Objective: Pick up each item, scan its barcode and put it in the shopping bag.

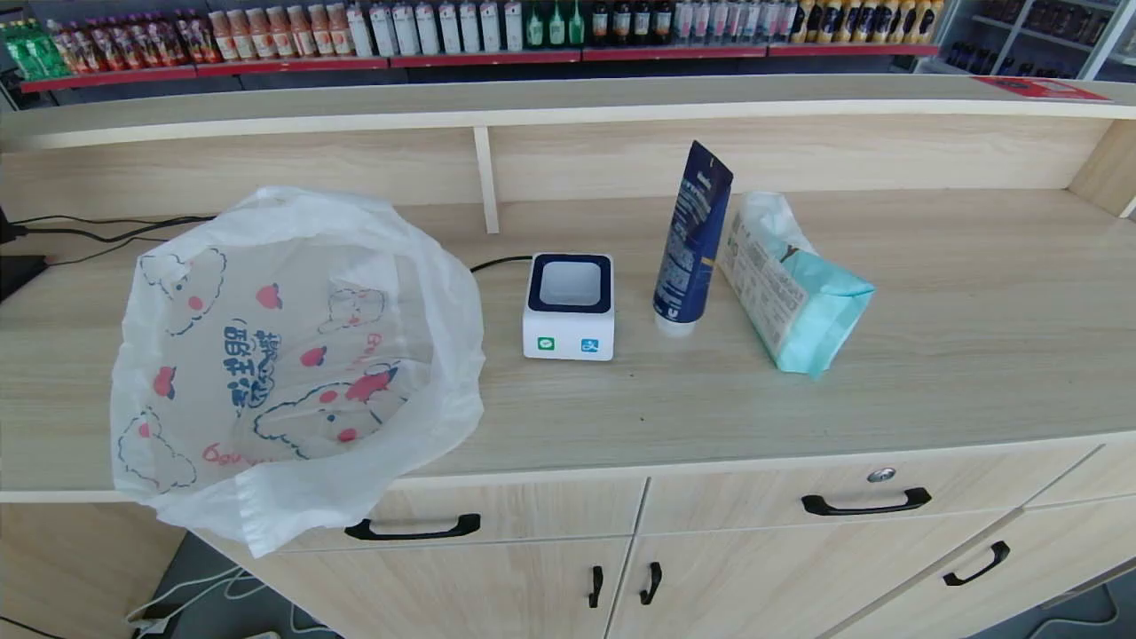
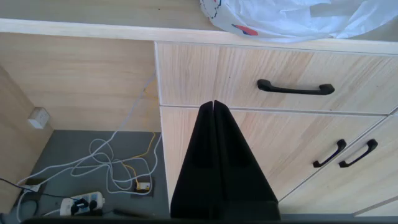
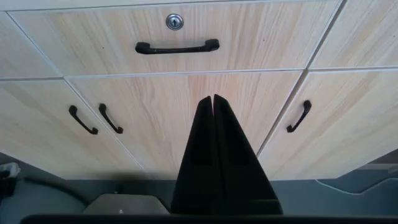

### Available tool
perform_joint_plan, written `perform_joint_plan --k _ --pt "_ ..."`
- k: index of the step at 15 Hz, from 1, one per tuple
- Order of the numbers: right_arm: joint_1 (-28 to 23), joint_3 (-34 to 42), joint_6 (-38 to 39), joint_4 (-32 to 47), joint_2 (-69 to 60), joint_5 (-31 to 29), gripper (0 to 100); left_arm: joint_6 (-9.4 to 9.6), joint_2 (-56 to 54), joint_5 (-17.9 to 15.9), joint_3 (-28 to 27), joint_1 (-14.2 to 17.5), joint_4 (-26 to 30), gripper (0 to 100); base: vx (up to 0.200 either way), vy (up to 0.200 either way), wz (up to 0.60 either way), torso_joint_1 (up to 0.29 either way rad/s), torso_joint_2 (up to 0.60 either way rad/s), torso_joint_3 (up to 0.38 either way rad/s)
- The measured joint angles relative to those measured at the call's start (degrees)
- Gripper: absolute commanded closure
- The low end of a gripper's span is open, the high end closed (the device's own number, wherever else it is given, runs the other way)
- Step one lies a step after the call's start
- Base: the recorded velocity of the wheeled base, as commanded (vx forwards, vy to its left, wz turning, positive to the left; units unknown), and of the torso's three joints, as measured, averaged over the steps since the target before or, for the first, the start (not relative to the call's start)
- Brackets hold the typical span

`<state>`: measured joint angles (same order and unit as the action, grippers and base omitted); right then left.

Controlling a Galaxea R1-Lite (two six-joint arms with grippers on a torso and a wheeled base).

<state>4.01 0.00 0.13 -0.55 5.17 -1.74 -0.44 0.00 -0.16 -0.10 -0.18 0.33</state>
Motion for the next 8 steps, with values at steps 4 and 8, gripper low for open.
perform_joint_plan --k 4,8 --pt "1.02 -3.96 -1.72 -9.46 0.63 8.63 100 0.01 0.00 0.00 0.00 0.02 0.00 100 0.000 0.000 0.00 0.000 0.00 0.000" --pt "1.79 -12.15 -6.18 -10.40 4.96 12.34 100 0.01 0.00 0.00 0.00 0.00 0.02 100 0.000 0.000 0.00 0.000 0.00 0.000"
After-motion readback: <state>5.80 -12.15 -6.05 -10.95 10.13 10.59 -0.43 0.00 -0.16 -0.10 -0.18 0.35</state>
